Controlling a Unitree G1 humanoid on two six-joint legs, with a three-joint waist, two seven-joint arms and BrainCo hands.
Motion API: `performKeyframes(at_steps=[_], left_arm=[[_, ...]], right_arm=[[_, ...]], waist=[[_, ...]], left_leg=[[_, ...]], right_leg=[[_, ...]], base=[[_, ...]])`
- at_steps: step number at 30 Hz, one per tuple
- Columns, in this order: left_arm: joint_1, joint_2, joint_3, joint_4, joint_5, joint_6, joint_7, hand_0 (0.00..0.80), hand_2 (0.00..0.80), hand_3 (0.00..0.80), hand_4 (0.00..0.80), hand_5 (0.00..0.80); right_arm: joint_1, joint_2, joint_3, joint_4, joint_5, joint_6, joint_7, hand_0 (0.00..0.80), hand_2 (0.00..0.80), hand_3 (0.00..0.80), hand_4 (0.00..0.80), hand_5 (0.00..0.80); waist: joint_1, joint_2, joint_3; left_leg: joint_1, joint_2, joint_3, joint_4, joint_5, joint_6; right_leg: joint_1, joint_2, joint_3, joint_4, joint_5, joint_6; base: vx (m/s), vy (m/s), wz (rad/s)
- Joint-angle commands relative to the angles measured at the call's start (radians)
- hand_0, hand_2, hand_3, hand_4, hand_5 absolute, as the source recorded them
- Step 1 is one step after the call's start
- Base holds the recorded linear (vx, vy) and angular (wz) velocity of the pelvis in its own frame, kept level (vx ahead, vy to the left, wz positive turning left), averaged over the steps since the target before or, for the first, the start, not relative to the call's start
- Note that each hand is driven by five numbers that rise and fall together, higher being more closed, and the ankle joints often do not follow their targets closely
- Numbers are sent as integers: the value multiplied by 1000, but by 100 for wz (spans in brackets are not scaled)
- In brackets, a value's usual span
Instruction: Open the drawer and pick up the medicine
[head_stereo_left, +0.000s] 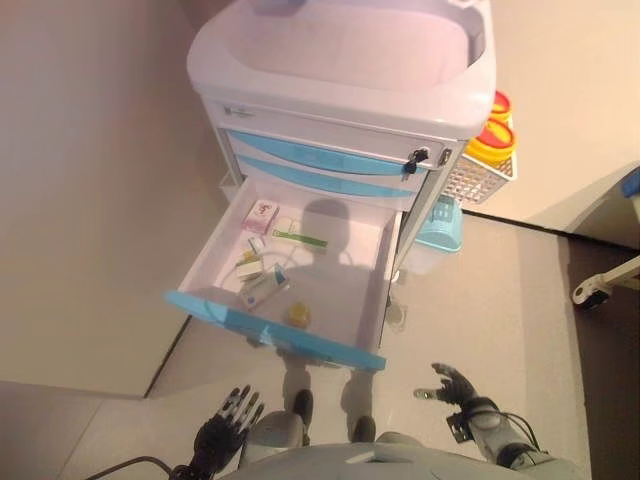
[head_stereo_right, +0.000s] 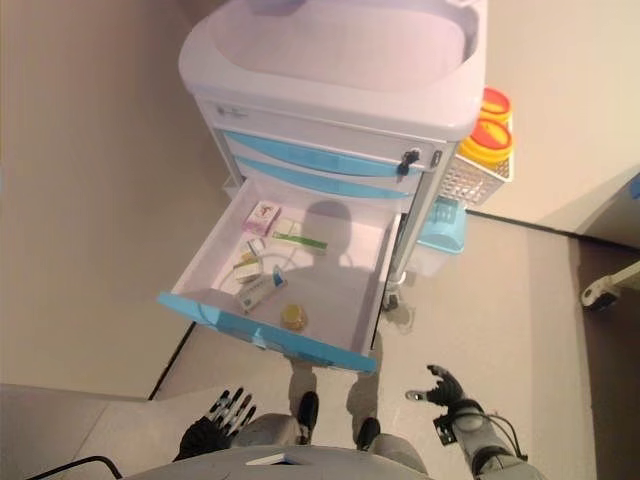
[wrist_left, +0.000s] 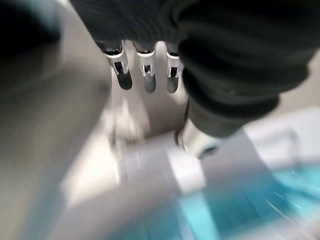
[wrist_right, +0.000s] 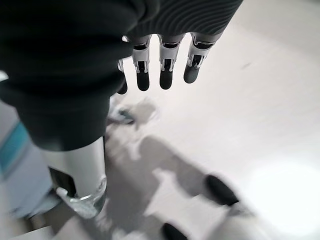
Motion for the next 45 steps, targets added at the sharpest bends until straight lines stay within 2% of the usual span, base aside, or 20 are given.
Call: performKeyframes(at_steps=[1,2,6,8,10,11,12,14,15,16,17,18,21,23,27,31,34,39,45], left_arm=[[-59,18,16,42,229,-164,261,0,0,0,0,0],[-76,27,-5,40,319,-190,325,0,0,0,0,0],[-111,40,-96,17,470,-199,454,0,0,0,0,0],[-130,51,-156,-3,589,-198,503,0,0,0,0,0],[-143,53,-222,-24,652,-174,527,0,0,0,0,0],[-140,52,-241,-32,681,-165,527,0,0,0,0,0],[-128,46,-286,-49,718,-155,535,0,0,0,0,0],[-103,38,-319,-70,737,-135,522,0,0,0,0,0],[-83,29,-322,-82,738,-123,513,0,0,0,0,0],[-79,26,-313,-82,745,-111,501,0,0,0,0,0],[-81,24,-304,-78,747,-95,493,0,0,0,0,0],[-88,26,-299,-73,746,-79,488,0,0,0,0,0],[-110,30,-283,-51,740,-31,476,0,0,0,0,0],[-107,26,-278,-42,723,-15,482,0,0,0,0,0],[-81,17,-262,-19,721,-20,485,0,0,0,0,0],[-66,18,-272,-11,733,-30,480,0,0,0,0,0],[-64,26,-284,-17,726,-33,474,0,0,0,0,0],[-79,38,-300,-35,711,-23,475,0,0,0,0,0],[-86,38,-310,-56,714,-16,481,0,0,0,0,0]], right_arm=[[-27,-12,-21,8,-13,54,-121,0,0,0,0,0],[-21,-20,-34,12,-9,82,-180,0,0,0,0,0],[-18,-55,-78,-9,33,131,-354,0,0,0,0,0],[-22,-81,-107,-36,64,120,-462,0,0,0,0,0],[-36,-125,-138,-85,57,66,-560,0,0,0,0,0],[-42,-140,-146,-132,36,65,-586,0,0,0,0,0],[-52,-173,-146,-278,-23,62,-634,0,0,0,0,0],[-58,-203,-115,-530,-98,80,-641,0,0,0,0,0],[-67,-229,-77,-751,-163,93,-586,0,0,0,0,0],[-77,-243,-54,-876,-203,95,-531,0,0,0,0,0],[-93,-271,-14,-978,-273,49,-472,0,0,0,0,0],[-117,-305,22,-1052,-279,4,-399,0,0,0,0,0],[-198,-384,113,-1189,-302,-119,-205,0,0,0,0,0],[-236,-414,157,-1251,-297,-176,-103,0,0,0,0,0],[-317,-429,271,-1369,-279,-225,66,0,0,0,0,0],[-392,-387,378,-1359,-318,-248,138,0,0,0,0,0],[-445,-357,463,-1296,-380,-227,169,0,0,0,0,0],[-516,-296,584,-1074,-490,-154,122,0,0,0,0,0],[-548,-215,646,-854,-599,-102,48,0,0,0,0,0]], waist=[[-17,-16,2],[-26,-15,-7],[-48,-16,-22],[-60,-18,-27],[-69,-19,-31],[-72,-19,-32],[-81,-17,-33],[-94,-13,-36],[-104,-8,-32],[-108,-7,-36],[-111,-6,-38],[-111,-5,-39],[-104,-11,-41],[-95,-18,-43],[-57,-29,-41],[-16,-31,-32],[21,-31,-26],[90,-31,-12],[149,-31,0]], left_leg=[[15,-35,14,17,-82,-7],[27,-36,18,7,-83,-2],[55,-35,38,-14,-88,9],[71,-30,53,-30,-89,14],[87,-28,64,-47,-91,20],[91,-27,69,-51,-92,22],[98,-26,79,-63,-93,26],[101,-25,91,-75,-92,28],[107,-22,103,-84,-92,28],[100,-22,109,-86,-89,29],[95,-20,114,-89,-87,29],[91,-20,116,-91,-85,28],[84,-19,114,-93,-83,26],[84,-20,107,-96,-82,25],[88,-23,76,-107,-73,22],[81,-27,38,-104,-66,19],[69,-30,3,-101,-59,16],[38,-33,-59,-108,-35,5],[-6,-36,-115,-111,-10,-11]], right_leg=[[43,-10,18,-70,64,47],[48,-8,26,-74,66,48],[55,-4,48,-83,77,54],[57,-2,59,-88,84,59],[61,0,72,-97,94,64],[60,1,75,-99,97,66],[57,2,87,-103,102,69],[49,2,96,-107,107,72],[44,1,102,-105,107,75],[34,0,106,-105,109,77],[25,-1,110,-103,107,79],[19,-2,112,-102,106,80],[14,-6,109,-99,99,80],[18,-7,104,-102,96,79],[38,-9,82,-109,89,74],[49,-11,53,-106,79,66],[54,-13,21,-105,71,60],[59,-15,-52,-113,65,52],[56,-16,-123,-127,66,49]], base=[[76,37,-16],[64,36,-13],[51,31,-8],[20,18,-20],[20,19,-31],[-4,42,-27],[-21,67,-27],[-30,91,-30],[-40,92,-34],[-50,96,-33],[-48,72,-32],[-36,58,-30],[-7,15,-3],[19,-11,12],[30,-17,21],[9,-18,31],[-11,-29,37],[-39,-55,42],[-46,-54,45]])
